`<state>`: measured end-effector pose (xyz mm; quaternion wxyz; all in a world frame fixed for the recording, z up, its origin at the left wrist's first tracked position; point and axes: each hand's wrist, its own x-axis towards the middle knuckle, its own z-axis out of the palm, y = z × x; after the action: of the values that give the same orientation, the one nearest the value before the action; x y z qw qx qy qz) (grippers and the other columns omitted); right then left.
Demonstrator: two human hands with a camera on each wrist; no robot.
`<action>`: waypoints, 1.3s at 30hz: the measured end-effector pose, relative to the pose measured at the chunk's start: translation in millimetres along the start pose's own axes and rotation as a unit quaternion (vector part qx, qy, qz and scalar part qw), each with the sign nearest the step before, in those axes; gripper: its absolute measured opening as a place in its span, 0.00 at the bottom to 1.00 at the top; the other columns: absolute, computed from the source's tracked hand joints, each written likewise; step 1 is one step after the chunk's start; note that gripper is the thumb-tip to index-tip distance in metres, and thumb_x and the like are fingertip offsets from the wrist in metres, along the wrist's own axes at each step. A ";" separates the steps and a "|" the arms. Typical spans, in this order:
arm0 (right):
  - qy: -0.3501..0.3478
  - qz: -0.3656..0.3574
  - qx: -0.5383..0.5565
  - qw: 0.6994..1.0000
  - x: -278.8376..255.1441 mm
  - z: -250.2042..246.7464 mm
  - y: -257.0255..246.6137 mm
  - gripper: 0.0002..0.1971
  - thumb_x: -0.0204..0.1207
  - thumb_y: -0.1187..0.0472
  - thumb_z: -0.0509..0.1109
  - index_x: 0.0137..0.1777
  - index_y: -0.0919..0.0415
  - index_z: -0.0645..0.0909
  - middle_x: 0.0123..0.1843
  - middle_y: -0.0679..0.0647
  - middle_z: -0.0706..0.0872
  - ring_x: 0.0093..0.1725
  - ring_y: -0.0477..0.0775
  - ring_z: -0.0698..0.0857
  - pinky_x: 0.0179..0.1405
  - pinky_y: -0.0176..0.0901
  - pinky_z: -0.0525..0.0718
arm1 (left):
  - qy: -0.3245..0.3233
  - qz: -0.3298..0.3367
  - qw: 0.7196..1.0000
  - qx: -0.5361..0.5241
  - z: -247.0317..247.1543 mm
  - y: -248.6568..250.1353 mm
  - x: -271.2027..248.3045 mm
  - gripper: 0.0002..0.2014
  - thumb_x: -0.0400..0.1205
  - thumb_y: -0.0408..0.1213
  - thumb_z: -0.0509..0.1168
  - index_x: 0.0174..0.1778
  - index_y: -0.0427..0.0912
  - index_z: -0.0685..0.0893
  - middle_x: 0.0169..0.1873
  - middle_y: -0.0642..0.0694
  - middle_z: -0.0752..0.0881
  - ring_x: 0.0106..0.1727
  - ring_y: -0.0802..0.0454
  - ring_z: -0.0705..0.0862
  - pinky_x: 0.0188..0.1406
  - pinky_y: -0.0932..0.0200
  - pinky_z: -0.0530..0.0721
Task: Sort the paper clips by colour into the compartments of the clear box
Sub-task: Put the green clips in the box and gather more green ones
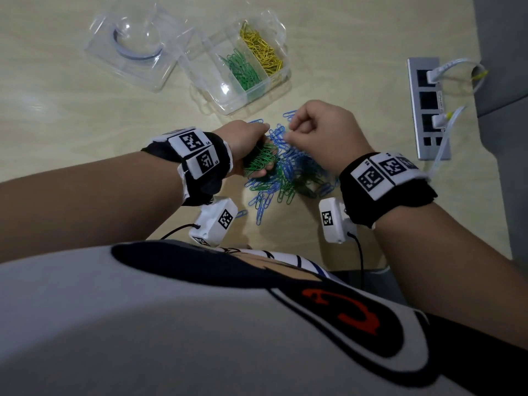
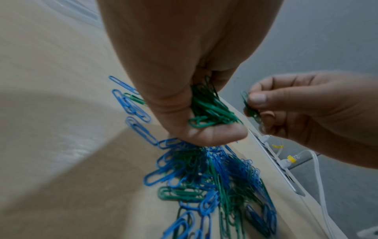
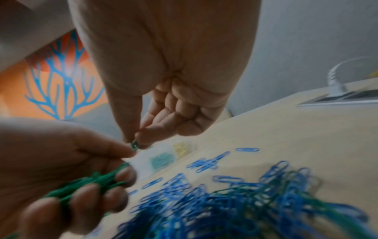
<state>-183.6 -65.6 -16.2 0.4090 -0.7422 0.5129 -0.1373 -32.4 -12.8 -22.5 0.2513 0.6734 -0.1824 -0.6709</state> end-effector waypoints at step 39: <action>-0.005 0.104 -0.278 0.955 -8.3 -10.6 51.9 0.06 0.73 0.60 0.66 0.46 0.49 0.83 0.55 0.56 0.80 0.54 0.63 0.81 0.54 0.52 0.80 | -0.010 -0.007 1.000 0.020 -0.1 -2.7 -3.7 0.19 0.88 0.48 0.51 0.41 0.39 0.78 0.23 0.44 0.83 0.21 0.51 0.82 0.23 0.66 0.82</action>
<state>-227.5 -70.5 -46.6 0.2007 -0.7698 0.6032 0.0574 -32.7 -8.4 -21.1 0.2312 0.6727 -0.1939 -0.6755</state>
